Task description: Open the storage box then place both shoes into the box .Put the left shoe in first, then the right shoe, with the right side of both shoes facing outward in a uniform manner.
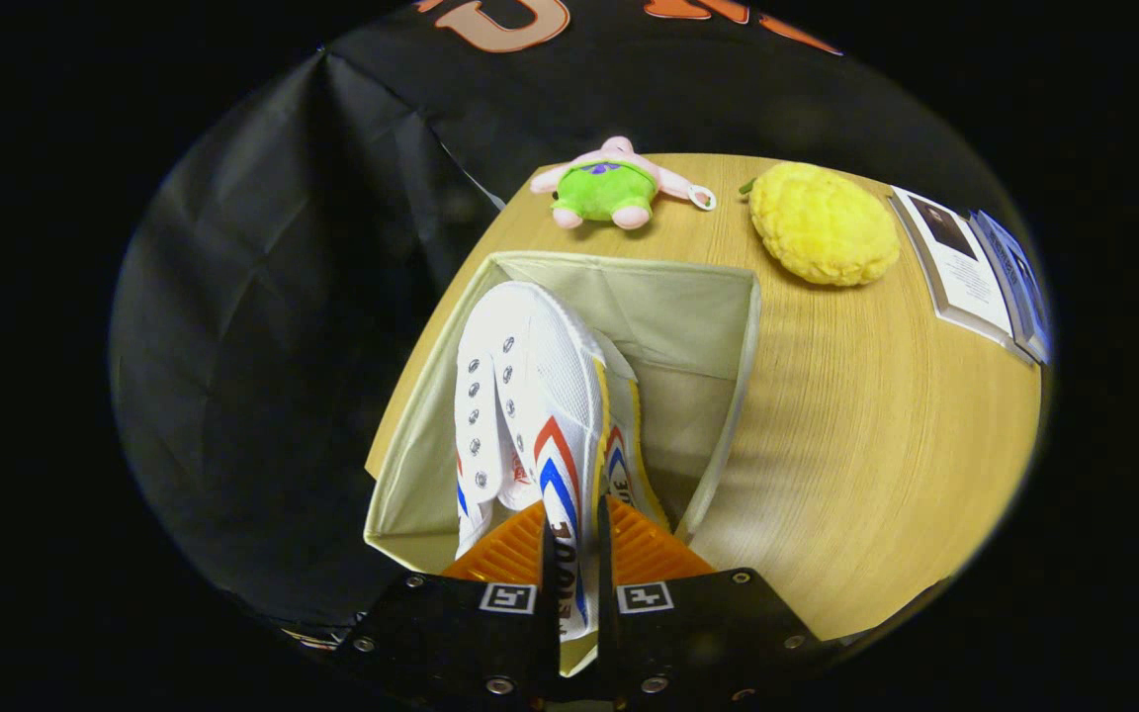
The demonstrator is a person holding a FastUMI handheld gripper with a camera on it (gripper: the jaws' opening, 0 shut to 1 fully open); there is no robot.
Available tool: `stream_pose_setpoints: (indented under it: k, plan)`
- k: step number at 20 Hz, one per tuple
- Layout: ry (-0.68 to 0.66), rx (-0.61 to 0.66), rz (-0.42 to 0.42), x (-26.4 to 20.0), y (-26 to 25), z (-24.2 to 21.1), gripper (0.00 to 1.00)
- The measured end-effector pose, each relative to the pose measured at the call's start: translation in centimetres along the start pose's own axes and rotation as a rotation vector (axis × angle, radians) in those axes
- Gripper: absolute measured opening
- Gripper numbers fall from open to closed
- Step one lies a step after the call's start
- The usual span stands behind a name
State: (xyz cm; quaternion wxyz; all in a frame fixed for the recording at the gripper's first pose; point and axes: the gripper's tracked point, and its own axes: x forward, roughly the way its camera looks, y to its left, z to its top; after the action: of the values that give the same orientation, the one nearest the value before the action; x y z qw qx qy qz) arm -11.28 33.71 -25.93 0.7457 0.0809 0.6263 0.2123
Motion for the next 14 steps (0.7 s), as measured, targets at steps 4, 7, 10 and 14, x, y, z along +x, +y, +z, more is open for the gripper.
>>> stream_pose_setpoints:
  k: [4,7,10,14]
  plan:
    - [0.04,0.102,0.013,2.5,0.0,0.2,0.15]
    - [0.074,0.138,-0.043,3.3,0.1,0.0,0.16]
    - [0.075,0.125,-0.048,3.6,0.8,0.1,0.2]
    - [0.039,0.161,0.121,1.3,3.9,1.2,0.51]
